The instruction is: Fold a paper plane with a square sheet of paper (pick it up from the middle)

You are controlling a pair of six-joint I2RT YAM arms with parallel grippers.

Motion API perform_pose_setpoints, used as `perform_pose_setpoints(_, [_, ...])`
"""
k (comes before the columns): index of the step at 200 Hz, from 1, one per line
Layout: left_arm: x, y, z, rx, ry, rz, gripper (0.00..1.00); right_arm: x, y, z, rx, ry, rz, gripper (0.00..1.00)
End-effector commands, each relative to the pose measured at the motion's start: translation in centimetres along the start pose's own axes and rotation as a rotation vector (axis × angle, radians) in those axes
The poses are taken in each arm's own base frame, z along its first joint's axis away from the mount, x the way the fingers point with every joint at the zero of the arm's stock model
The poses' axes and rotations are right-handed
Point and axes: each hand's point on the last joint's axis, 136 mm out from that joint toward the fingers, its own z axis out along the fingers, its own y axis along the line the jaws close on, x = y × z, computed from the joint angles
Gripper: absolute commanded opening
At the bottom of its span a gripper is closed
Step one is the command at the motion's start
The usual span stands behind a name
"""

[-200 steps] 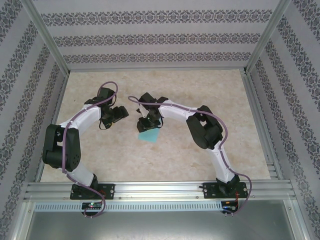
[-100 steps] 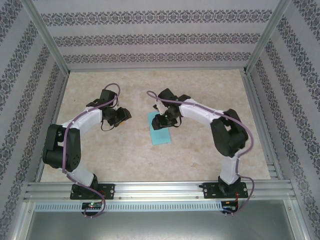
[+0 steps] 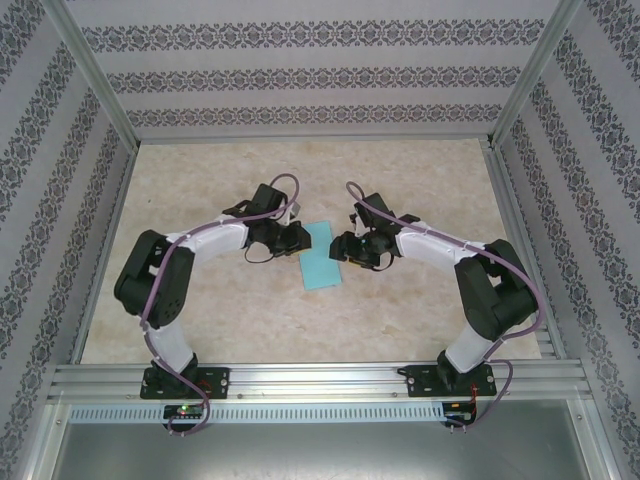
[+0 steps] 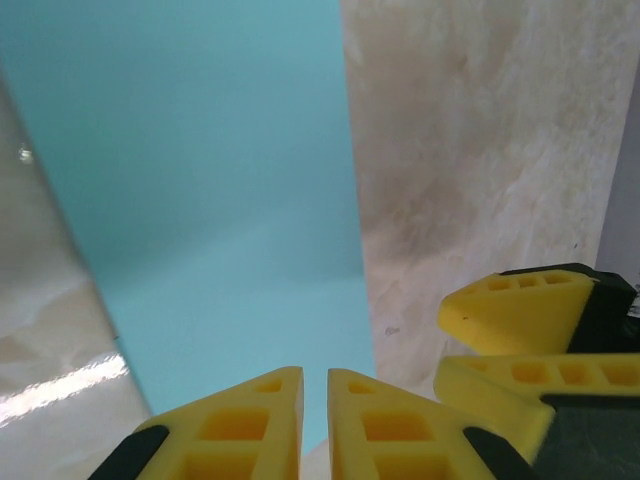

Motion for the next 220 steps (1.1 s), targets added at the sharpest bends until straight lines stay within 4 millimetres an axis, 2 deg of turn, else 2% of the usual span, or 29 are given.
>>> perform_pose_setpoints(1, [-1.1,-0.6,0.9,0.010,-0.013,0.024,0.14,0.4,0.4,0.8,-0.042,0.017,0.013,0.53])
perform_pose_setpoints(45, [-1.4,1.0,1.4,-0.066,-0.018,0.030,0.12,1.7,-0.1,2.0,-0.026,0.077,-0.014,0.51])
perform_pose_setpoints(83, [-1.5,1.1,1.6,-0.071,-0.014,0.034,0.12,3.3,0.1,3.2,-0.009,0.150,-0.046,0.50])
perform_pose_setpoints(123, [-1.3,1.5,2.0,-0.082,-0.002,0.025,0.11,3.9,1.2,3.1,-0.079,0.156,-0.040,0.44])
perform_pose_setpoints(184, [-0.9,2.9,3.1,-0.108,0.029,0.003,0.11,3.2,0.9,2.1,-0.090,0.090,0.045,0.22])
perform_pose_setpoints(220, [-0.6,3.7,3.5,-0.134,0.043,-0.006,0.10,2.8,1.0,1.6,-0.096,0.071,0.084,0.15])
